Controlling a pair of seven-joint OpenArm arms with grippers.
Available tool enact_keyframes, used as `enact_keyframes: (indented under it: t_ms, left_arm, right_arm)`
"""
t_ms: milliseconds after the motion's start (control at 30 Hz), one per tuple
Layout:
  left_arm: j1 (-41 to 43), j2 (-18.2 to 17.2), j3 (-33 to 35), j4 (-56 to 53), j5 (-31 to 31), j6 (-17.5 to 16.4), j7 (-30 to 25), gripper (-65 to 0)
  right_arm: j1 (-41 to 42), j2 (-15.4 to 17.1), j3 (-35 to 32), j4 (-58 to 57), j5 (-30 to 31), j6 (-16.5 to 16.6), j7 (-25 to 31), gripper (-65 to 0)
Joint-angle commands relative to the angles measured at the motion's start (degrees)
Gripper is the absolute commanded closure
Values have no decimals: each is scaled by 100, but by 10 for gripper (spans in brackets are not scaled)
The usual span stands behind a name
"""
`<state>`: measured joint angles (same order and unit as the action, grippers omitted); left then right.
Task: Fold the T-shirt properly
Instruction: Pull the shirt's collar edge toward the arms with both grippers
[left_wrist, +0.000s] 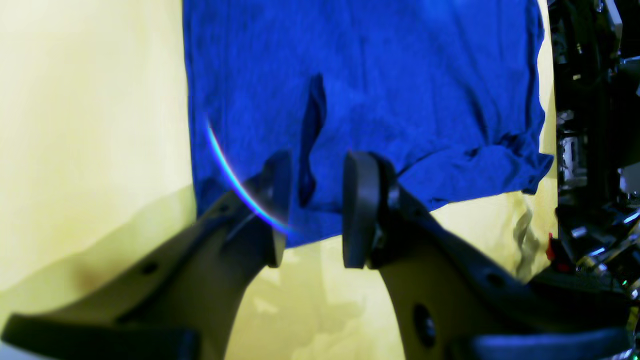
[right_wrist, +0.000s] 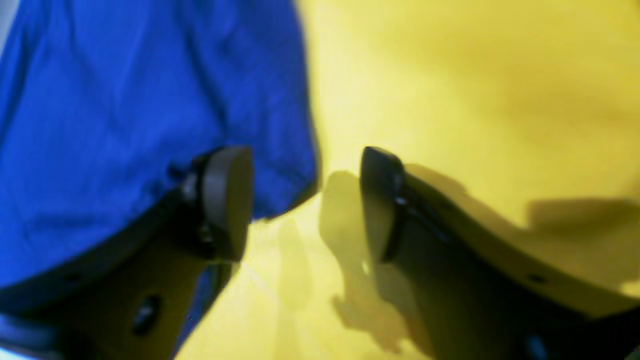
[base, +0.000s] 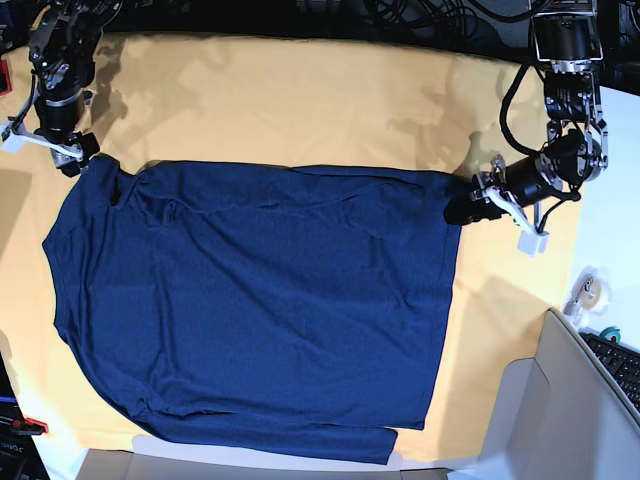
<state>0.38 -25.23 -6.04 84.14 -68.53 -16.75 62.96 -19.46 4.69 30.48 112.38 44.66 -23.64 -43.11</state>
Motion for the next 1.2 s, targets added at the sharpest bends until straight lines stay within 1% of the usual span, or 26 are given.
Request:
enact_keyframes:
  t_ms: [0, 67, 167, 233, 267, 367, 433, 533, 967, 1167]
  left_arm:
    - [-95, -92, -33, 83, -123, -43, -32, -182]
    - [-95, -92, -33, 83, -123, -43, -32, -182]
    - [-95, -92, -33, 83, -123, -52, -32, -182]
    - [-95, -92, -33, 83, -123, -52, -32, -182]
    - [-95, -92, -33, 83, -123, -52, -32, -182]
    - [-95, -92, -33, 83, -123, -52, -32, -182]
    - [-87, -92, -33, 83, -123, -52, -32, -182]
    - [-34, -92, -33, 83, -123, -52, -32, -182]
    - [-16, -92, -33, 83, -123, -52, -41, -182]
    - [-16, -92, -33, 83, -123, -52, -41, -182]
  right_arm:
    - [34, -16, 139, 81, 153, 100, 43, -405]
    - [69, -166, 420, 63, 338, 153, 43, -445]
    - [236, -271, 596, -156, 549, 162, 43, -450]
    - [333, -280, 596, -534, 865, 197, 43, -450]
    - [386, -280, 605, -772, 1068, 285, 43, -450]
    - [571, -236, 605, -1633, 1674, 707, 43, -450]
    - [676, -227, 605, -2073, 1868, 874, 34, -450]
    - [738, -157, 578, -2319, 1920, 935, 26, -450]
    - [966, -174, 534, -2134, 1885, 918, 26, -450]
    - [1063, -174, 367, -2134, 1885, 918, 26, -450]
